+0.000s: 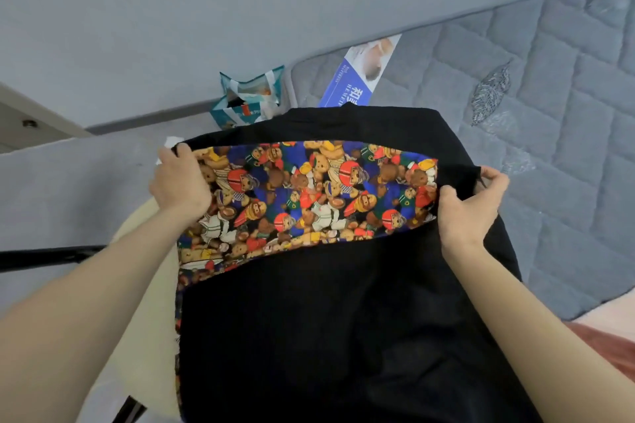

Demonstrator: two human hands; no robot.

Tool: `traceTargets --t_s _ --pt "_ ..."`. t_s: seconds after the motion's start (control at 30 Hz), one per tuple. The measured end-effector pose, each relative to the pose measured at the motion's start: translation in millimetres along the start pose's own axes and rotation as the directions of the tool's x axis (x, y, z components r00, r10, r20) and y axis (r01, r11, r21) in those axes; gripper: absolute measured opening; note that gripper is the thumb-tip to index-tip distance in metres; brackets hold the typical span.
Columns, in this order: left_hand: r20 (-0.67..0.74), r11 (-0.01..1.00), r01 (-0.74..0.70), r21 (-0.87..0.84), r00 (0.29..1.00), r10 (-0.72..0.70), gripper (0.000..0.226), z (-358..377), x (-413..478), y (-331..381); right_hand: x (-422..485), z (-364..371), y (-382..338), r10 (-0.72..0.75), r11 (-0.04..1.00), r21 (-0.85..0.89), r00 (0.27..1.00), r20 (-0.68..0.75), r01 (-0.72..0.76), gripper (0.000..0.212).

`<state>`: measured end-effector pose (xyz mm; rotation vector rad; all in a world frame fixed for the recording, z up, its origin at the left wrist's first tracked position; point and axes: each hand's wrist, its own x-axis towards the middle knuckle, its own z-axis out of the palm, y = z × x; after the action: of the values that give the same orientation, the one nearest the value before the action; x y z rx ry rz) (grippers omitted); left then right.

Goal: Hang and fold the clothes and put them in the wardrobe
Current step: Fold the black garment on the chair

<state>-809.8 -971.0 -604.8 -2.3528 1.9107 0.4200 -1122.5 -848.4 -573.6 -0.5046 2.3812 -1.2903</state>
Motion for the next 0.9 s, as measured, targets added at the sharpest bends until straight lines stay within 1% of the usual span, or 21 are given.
traceTargets --t_s 0.03,0.07,0.1,0.13,0.17,0.2,0.23,0.27,0.33,0.37,0.4,0.47,0.53,0.57,0.63,0.67,0.73,0.8,0.83,0.87,0.9 --pt "-0.025 0.996 0.057 -0.073 0.998 -0.058 0.047 -1 5 -4 4 5 -3 -0.001 1.000 -0.017 1.000 -0.002 0.001 0.044" --pt "-0.049 0.990 0.068 -0.121 0.996 -0.075 0.057 0 8 -8 8 11 -5 0.013 0.998 -0.068 1.000 0.010 -0.012 0.049" --pt "-0.076 0.992 0.017 -0.129 0.997 -0.027 0.064 3 6 -10 12 17 -5 0.043 0.989 -0.143 0.999 0.030 -0.039 0.055" --pt "-0.100 0.991 -0.087 -0.098 0.992 0.077 0.068 8 0 -10 14 23 -5 0.079 0.975 -0.214 0.996 0.046 -0.067 0.059" --pt "-0.093 0.975 -0.215 -0.055 0.973 0.210 0.069 17 -9 -8 14 27 -4 0.106 0.963 -0.254 0.993 0.055 -0.088 0.061" --pt "-0.045 0.945 -0.325 -0.041 0.945 0.323 0.070 27 -20 -5 13 32 -4 0.118 0.961 -0.257 0.991 0.056 -0.100 0.061" --pt "0.041 0.922 -0.384 -0.050 0.922 0.386 0.073 38 -32 -1 11 35 -4 0.117 0.968 -0.230 0.992 0.056 -0.101 0.061" --pt "0.142 0.913 -0.405 -0.046 0.902 0.407 0.078 50 -43 2 9 37 -2 0.110 0.976 -0.196 0.992 0.063 -0.095 0.064" --pt "0.348 0.921 -0.389 0.008 0.865 0.362 0.091 74 -58 0 8 38 1 0.112 0.978 -0.188 0.990 0.086 -0.095 0.068" --pt "0.430 0.932 -0.361 0.040 0.848 0.310 0.096 84 -62 -4 10 38 5 0.116 0.971 -0.218 0.990 0.081 -0.096 0.065" --pt "0.493 0.945 -0.322 0.056 0.832 0.254 0.100 91 -64 -10 13 36 8 0.108 0.966 -0.243 0.993 0.053 -0.092 0.057" --pt "0.564 0.966 -0.251 0.054 0.806 0.178 0.109 95 -65 -19 20 29 12 0.099 0.967 -0.233 0.995 -0.032 -0.103 0.039" --pt "0.595 0.970 -0.236 0.047 0.787 0.163 0.118 92 -65 -18 27 21 17 0.114 0.964 -0.235 0.992 -0.060 -0.125 0.033" --pt "0.599 0.974 -0.225 0.038 0.785 0.158 0.121 90 -66 -15 31 17 20 0.106 0.950 -0.291 0.993 -0.050 -0.116 0.034" --pt "0.582 0.973 -0.229 0.024 0.794 0.172 0.120 84 -66 0 38 7 25 0.113 0.893 -0.435 0.993 -0.024 -0.112 0.039" --pt "0.561 0.965 -0.262 0.011 0.800 0.211 0.117 81 -66 12 42 1 28 0.155 0.866 -0.480 0.988 -0.017 -0.144 0.043" --pt "0.475 0.924 -0.378 -0.059 0.803 0.359 0.101 78 -72 41 51 -12 39 0.275 0.798 -0.559 0.961 0.006 -0.224 0.051" --pt "0.373 0.861 -0.467 -0.202 0.776 0.508 0.077 75 -80 76 61 -25 50 0.375 0.722 -0.640 0.926 0.041 -0.264 0.062" --pt "0.333 0.826 -0.486 -0.287 0.758 0.562 0.068 73 -85 94 67 -31 52 0.413 0.721 -0.634 0.908 0.068 -0.280 0.066" --pt "0.301 0.789 -0.496 -0.361 0.739 0.602 0.063 70 -90 110 72 -36 51 0.430 0.748 -0.599 0.897 0.106 -0.287 0.067" --pt "0.279 0.754 -0.502 -0.423 0.720 0.636 0.059 68 -93 125 76 -40 48 0.411 0.796 -0.542 0.899 0.152 -0.272 0.059"
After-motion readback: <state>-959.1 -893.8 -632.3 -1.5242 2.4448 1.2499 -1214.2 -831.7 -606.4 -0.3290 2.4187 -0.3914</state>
